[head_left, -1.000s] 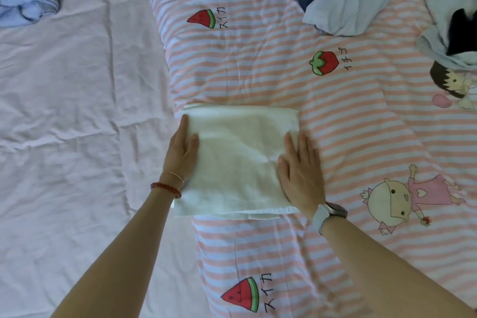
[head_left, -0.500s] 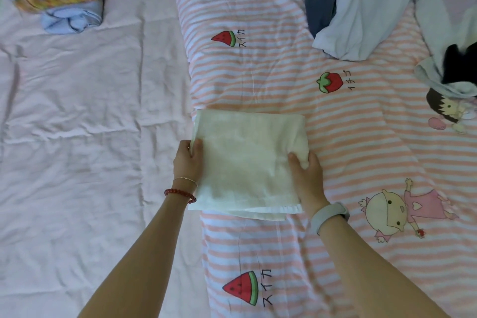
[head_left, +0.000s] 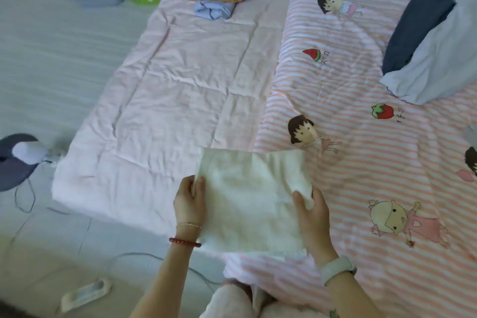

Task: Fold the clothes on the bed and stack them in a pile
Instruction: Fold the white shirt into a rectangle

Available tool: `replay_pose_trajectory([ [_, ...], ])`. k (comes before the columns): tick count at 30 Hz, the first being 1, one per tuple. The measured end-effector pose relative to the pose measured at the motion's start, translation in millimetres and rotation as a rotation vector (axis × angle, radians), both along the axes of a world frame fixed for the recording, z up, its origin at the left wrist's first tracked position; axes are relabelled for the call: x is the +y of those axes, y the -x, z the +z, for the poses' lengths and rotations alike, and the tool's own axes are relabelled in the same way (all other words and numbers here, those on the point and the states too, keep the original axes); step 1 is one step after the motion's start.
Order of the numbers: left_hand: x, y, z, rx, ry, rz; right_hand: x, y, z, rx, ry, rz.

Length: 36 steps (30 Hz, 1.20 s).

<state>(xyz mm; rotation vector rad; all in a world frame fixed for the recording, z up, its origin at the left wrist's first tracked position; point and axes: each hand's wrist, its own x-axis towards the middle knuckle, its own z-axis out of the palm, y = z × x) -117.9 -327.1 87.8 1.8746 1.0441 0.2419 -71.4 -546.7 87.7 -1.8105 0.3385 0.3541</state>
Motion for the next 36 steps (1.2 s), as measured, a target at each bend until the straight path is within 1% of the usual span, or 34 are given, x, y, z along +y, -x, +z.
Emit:
replay_pose_trajectory([
  [4, 30, 69, 14, 0.019, 0.026, 0.152, 38, 38, 15, 0.048, 0.000, 0.183],
  [10, 101, 155, 25, 0.023, -0.007, 0.333, 127, 85, 21, 0.027, 0.045, 0.439],
  [13, 158, 190, 29, 0.017, 0.000, 0.422, 196, 104, 22, 0.047, 0.069, 0.534],
  [15, 205, 212, 32, 0.011, 0.007, 0.443, 248, 118, 26, 0.019, 0.077, 0.567],
  [20, 327, 261, 52, 0.014, -0.037, 0.473, 376, 155, 41, 0.021, 0.005, 0.617],
  [22, 372, 277, 57, 0.022, -0.051, 0.524, 422, 166, 43, 0.011, -0.005, 0.653],
  [26, 445, 299, 60, 0.002, -0.061, 0.594, 512, 175, 45, -0.021, -0.041, 0.722],
  [30, 515, 304, 60, -0.004, -0.068, 0.651, 597, 170, 46, -0.052, -0.034, 0.768],
  [33, 580, 293, 64, -0.008, -0.071, 0.623, 670, 162, 42, -0.072, -0.034, 0.820],
  [36, 664, 271, 69, -0.003, -0.076, 0.589, 757, 144, 39, -0.117, -0.037, 0.865],
])
